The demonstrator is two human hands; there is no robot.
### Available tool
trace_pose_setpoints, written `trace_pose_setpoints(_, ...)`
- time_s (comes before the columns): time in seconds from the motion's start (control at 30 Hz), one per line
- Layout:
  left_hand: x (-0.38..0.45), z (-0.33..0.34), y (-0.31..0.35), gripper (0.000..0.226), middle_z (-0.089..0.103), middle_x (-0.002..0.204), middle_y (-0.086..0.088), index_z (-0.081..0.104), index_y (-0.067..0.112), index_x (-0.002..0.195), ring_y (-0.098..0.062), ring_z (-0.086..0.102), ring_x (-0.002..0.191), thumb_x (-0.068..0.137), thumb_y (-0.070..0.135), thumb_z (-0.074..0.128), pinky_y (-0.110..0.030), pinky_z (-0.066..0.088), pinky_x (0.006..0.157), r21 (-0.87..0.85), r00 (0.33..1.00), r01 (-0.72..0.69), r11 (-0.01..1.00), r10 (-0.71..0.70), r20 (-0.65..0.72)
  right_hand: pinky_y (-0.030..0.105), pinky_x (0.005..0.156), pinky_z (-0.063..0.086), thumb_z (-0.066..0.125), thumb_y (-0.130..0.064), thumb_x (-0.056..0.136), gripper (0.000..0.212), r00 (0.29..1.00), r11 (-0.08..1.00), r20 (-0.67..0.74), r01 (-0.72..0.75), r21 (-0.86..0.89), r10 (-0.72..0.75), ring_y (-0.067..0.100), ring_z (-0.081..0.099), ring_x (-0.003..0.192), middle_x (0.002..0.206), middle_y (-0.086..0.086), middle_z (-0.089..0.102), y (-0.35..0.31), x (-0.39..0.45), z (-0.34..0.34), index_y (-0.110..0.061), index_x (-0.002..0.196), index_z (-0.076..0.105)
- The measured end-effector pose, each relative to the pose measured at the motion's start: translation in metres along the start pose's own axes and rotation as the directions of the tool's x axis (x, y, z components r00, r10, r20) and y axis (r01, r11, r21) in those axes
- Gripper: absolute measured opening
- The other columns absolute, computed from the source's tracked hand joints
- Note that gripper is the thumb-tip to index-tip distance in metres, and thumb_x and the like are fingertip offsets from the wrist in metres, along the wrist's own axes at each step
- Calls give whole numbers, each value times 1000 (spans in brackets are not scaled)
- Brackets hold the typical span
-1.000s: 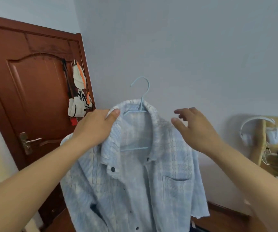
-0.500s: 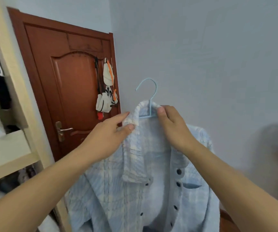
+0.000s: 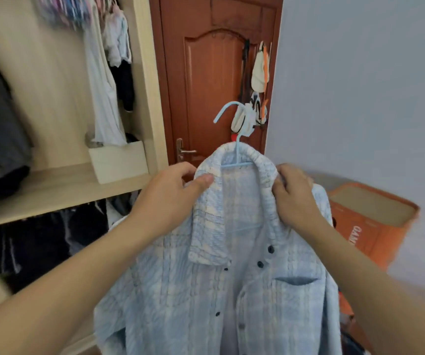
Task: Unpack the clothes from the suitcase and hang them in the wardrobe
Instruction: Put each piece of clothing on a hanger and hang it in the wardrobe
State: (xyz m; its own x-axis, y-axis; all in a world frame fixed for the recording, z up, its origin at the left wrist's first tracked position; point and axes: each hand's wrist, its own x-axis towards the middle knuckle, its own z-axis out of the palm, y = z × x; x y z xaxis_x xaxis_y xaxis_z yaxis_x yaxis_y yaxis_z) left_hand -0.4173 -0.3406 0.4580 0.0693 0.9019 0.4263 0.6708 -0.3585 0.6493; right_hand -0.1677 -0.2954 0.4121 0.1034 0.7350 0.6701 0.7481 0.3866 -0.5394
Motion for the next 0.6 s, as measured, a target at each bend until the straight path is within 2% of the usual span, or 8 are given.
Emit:
trace_pose_setpoints(0.1,-14,-28,-11,25,67,88,25,63,45,109,4,61,83,97,61,48,-28,47,69,142,998,12,990,-20,56,45,89,37,44,-19,98,16,999,992,-23,32,118,-30,16,45,86,79,-18,46,-12,14,27,-27,86,51)
trace_pose_setpoints(0.17,-33,-47,-16,29,66,96,27,60,47,117,6,60,90,100,60,40,-25,47,73,251,997,32,968,-49,65,48,92,37,42,-22,97,14,995,979,-38,99,177,-94,14,43,87,81,-18,44,-23,24,39,-26,88,52)
trace_pose_setpoints(0.23,-52,-58,-19,38,66,85,16,61,34,98,-2,60,81,101,60,34,-30,45,66,437,996,73,897,-90,19,45,94,33,41,-21,96,13,986,962,-43,168,215,-163,9,38,86,81,-18,43,-32,32,49,-27,89,51)
trace_pose_setpoints(0.3,-69,-61,-16,42,57,67,7,50,25,77,-8,54,66,102,56,38,-31,34,54,556,984,175,812,-170,-61,42,93,31,40,-21,97,15,974,942,-33,225,249,-224,12,39,88,86,-12,48,-35,38,58,-26,89,52)
trace_pose_setpoints(0.37,-81,-54,-7,42,53,63,5,45,23,72,-7,50,62,102,53,41,-30,29,52,574,971,239,783,-202,-129,42,92,32,36,-25,96,23,965,929,-20,257,266,-261,18,44,91,90,-7,50,-33,40,66,-22,90,57)
trace_pose_setpoints(0.43,-90,-36,12,42,51,62,5,44,23,69,-7,48,61,102,50,44,-26,28,52,544,962,271,794,-202,-183,43,90,31,34,-26,95,30,967,927,-10,248,281,-255,26,47,95,93,0,53,-23,42,67,-16,95,63)
trace_pose_setpoints(0.5,-94,-11,38,42,50,60,5,44,23,68,-6,47,60,103,46,47,-24,26,51,508,951,301,807,-210,-229,41,85,31,38,-20,94,27,973,929,-3,220,298,-230,35,50,98,96,9,58,-8,49,60,-14,94,65)
trace_pose_setpoints(0.6,-92,14,78,43,50,61,4,47,19,69,-8,47,59,103,45,47,-29,25,52,489,940,328,808,-229,-251,38,73,27,42,-15,95,22,975,915,-10,210,343,-220,39,54,86,82,3,51,7,63,44,-24,77,50)
